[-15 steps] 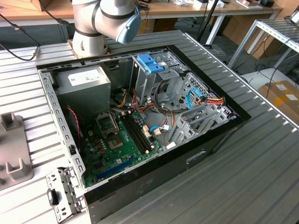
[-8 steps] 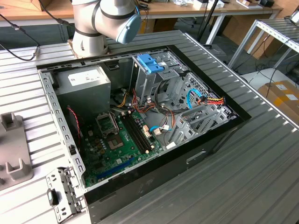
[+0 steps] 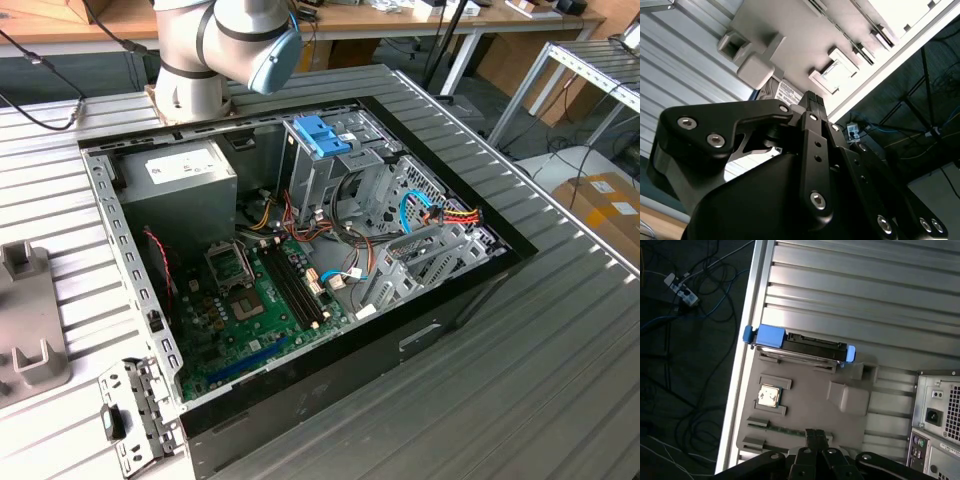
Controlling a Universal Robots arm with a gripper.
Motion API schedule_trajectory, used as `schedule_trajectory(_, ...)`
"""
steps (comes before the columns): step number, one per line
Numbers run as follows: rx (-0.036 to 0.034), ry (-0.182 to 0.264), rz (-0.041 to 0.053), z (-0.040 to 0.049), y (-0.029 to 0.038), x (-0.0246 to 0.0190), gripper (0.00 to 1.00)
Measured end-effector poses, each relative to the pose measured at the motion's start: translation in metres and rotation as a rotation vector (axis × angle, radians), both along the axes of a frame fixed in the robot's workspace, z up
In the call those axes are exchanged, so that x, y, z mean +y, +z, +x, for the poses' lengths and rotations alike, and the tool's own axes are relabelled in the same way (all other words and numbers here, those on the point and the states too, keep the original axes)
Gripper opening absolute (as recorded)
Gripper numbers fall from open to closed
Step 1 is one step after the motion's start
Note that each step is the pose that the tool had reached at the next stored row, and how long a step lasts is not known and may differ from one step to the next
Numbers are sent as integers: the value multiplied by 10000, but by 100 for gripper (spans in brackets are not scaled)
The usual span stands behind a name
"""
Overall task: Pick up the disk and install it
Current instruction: 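Pick up the disk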
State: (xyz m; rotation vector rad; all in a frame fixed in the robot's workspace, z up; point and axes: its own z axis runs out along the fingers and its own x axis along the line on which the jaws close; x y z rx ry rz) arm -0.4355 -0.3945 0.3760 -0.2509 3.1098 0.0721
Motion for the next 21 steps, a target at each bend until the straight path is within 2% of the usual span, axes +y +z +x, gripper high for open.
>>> schedule_trajectory(7,0,414,-1,0,0,0,11)
schedule_trajectory(21,0,915,-1,0,-1,0,11)
